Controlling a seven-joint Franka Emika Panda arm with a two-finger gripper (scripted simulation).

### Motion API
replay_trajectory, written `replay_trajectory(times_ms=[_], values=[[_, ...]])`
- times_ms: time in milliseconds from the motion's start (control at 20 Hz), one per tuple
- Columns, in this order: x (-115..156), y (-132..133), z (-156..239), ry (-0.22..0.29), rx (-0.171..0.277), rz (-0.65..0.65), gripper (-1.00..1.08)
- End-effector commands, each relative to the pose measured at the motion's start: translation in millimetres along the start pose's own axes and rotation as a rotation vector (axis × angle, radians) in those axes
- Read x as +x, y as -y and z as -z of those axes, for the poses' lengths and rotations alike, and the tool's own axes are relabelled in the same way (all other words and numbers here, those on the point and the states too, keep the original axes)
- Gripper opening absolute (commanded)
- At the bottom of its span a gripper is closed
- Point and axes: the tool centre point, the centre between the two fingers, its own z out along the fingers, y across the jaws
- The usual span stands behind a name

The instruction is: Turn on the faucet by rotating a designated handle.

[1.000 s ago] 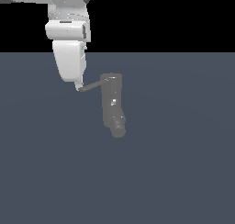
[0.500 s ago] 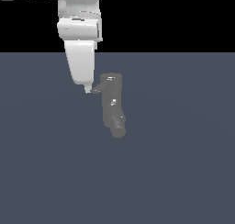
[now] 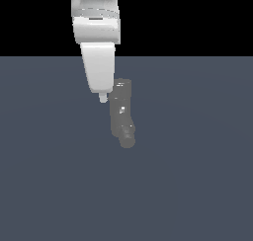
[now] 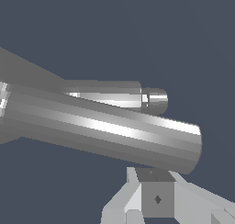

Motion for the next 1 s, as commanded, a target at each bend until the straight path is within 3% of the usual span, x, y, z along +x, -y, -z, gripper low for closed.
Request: replay_trajectory(times_ms=[0,850,900,950], values=[[11.2,-0.2,0.1,0.0,0.0,-0.004,-1.0],[112.9,-1.5,0.7,-0.001,-0.001,-0.01,-1.0],[112.9,-1.5,0.7,-0.001,-0.001,-0.01,-1.0],[92.9,2.4,0.1,0.0,-0.002,0.021,-1.0]])
